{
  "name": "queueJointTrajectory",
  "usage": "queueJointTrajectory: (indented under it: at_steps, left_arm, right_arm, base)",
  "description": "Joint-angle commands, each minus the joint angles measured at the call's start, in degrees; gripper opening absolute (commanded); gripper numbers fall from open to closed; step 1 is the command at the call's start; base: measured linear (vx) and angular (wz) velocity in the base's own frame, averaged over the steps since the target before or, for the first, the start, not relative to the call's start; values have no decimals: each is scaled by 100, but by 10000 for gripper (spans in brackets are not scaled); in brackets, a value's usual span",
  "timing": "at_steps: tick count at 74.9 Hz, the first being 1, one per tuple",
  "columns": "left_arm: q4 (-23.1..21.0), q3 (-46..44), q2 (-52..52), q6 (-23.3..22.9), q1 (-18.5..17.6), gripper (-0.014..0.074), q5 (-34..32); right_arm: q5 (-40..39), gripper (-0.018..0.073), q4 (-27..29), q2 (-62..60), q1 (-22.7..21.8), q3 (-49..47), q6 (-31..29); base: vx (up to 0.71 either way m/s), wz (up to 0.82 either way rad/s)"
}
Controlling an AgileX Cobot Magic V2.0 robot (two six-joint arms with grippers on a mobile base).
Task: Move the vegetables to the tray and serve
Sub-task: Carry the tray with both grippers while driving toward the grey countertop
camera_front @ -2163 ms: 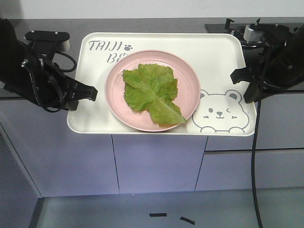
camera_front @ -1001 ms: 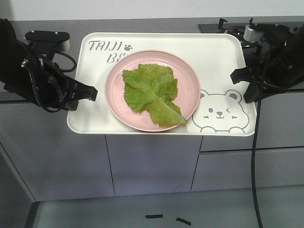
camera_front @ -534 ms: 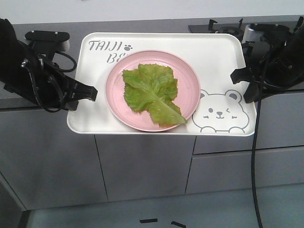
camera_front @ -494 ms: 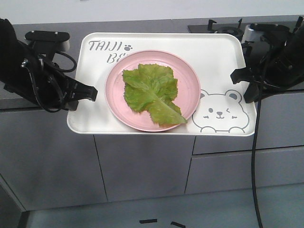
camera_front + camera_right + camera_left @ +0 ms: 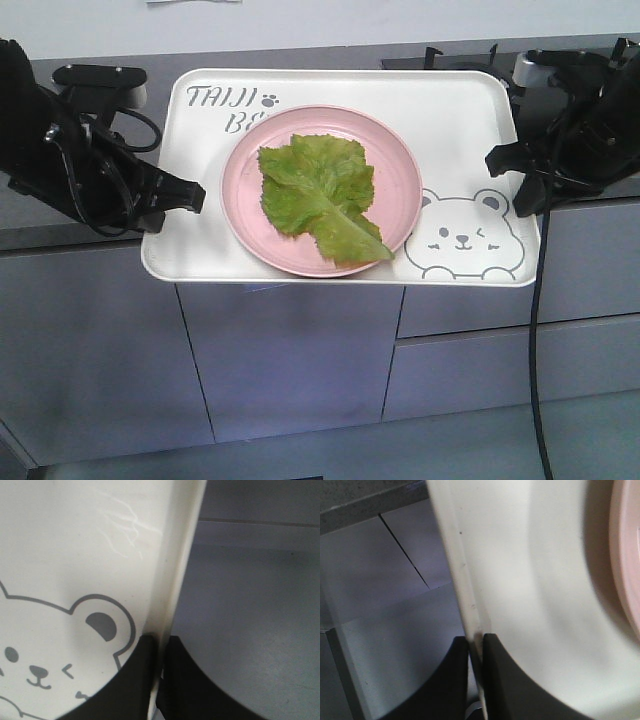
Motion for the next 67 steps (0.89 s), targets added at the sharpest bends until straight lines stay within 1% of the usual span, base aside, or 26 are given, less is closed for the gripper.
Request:
queueJointTrajectory:
  at_steps: [1, 30, 67]
  left_arm:
    - [-461, -169, -263, 153, -109, -6, -535]
    - [-461, -169, -263, 153, -109, -6, -535]
    - [-461, -169, -263, 153, -109, -6, -535]
  right_arm:
    - [-186, -6, 555, -279, 61, -146, -153]
    - [-186, -6, 555, -279, 61, -146, -153]
    - [-186, -6, 555, -279, 61, -146, -153]
  base:
    - [10, -5]
    - [12, 0]
    - [12, 9]
